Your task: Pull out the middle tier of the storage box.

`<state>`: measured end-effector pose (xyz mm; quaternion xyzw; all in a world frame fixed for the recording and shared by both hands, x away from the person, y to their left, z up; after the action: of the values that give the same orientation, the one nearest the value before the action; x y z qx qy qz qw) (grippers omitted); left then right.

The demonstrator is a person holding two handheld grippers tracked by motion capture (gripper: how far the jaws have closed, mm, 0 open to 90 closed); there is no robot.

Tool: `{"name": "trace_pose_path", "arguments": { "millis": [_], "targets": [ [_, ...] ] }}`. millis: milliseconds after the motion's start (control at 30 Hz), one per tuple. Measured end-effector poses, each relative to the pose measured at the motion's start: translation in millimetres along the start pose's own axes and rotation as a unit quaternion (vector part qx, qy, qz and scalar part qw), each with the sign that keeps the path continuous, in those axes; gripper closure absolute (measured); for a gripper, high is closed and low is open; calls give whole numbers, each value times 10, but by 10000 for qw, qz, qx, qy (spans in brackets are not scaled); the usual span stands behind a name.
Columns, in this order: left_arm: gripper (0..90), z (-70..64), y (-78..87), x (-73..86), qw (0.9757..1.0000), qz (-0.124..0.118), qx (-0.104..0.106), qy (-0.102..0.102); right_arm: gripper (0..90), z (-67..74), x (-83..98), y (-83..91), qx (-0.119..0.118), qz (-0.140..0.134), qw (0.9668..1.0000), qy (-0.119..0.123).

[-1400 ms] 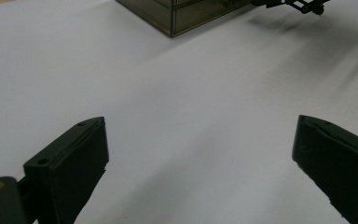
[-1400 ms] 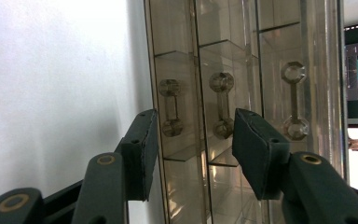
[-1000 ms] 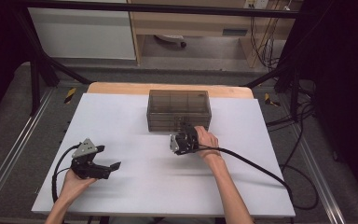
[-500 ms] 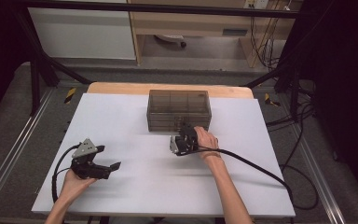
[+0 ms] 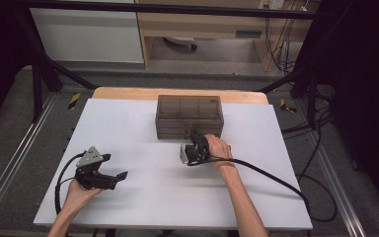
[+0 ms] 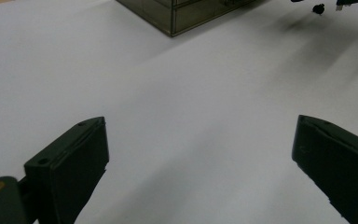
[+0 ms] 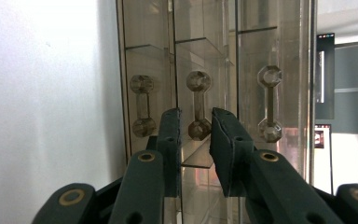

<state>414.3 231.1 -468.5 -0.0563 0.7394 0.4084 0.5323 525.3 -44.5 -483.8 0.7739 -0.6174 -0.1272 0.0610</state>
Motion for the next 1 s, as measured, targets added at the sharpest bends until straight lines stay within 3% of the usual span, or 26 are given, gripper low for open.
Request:
{"name": "trace_pose_path", "arguments": {
  "millis": [1000],
  "targets": [
    [33, -3, 2, -2, 10000, -7, -6, -13, 797, 33, -2, -5, 439, -39, 9990, 25]
  ]
}}
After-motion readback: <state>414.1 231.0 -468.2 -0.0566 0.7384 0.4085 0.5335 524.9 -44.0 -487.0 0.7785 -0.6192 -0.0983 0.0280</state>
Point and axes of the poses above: each handheld gripper's, and its own axes: y roughly backward along the jaws, x roughly out of its underside, z roughly to its left, the point moved 8 cm from there along -y, roughly forward along the jaws, and after that the axes turned 5 degrees about x, right-handed, at the moved point
